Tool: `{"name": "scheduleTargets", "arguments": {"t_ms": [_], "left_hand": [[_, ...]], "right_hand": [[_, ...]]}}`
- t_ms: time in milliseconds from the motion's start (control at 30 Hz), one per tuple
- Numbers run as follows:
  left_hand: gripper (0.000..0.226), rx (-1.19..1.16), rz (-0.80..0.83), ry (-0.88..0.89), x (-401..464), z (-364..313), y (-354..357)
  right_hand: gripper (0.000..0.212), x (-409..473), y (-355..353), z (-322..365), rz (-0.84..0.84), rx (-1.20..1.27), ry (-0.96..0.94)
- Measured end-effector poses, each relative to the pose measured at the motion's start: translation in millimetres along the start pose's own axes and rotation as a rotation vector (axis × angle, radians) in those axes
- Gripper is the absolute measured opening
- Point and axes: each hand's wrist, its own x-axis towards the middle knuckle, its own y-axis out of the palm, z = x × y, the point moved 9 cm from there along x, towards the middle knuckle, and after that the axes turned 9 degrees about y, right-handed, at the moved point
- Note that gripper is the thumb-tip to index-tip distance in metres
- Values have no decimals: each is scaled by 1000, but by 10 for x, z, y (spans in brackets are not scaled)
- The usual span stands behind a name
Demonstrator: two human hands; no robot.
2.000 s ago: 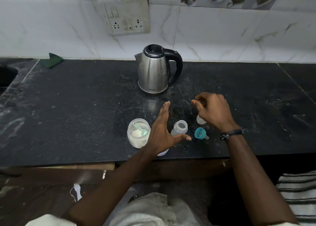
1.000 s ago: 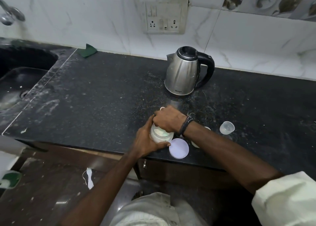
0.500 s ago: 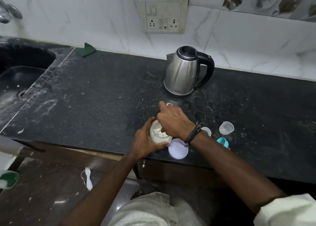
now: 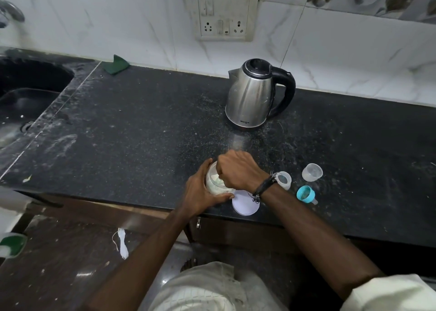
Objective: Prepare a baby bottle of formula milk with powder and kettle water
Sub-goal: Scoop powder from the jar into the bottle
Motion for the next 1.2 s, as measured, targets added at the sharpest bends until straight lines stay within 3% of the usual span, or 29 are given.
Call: {"name": "scheduleTargets", "arguments": {"t_ms": [233, 333, 633, 867, 1200], "left_hand": [[122, -2, 15, -4, 4, 2, 10], [119, -3, 5, -8, -9, 3, 2], [111, 98, 10, 3, -15, -23, -15], [121, 104, 13, -17, -10, -3, 4], [142, 69, 89, -32, 4, -94, 32]], "right_hand": [[34, 24, 58, -64, 49, 154, 30], [12, 26, 60, -114, 66, 240, 53], [11, 39, -5, -463, 75, 497, 98], [14, -31, 42, -792, 131, 794, 160], [11, -207, 1, -1168, 71, 1012, 231]]}}
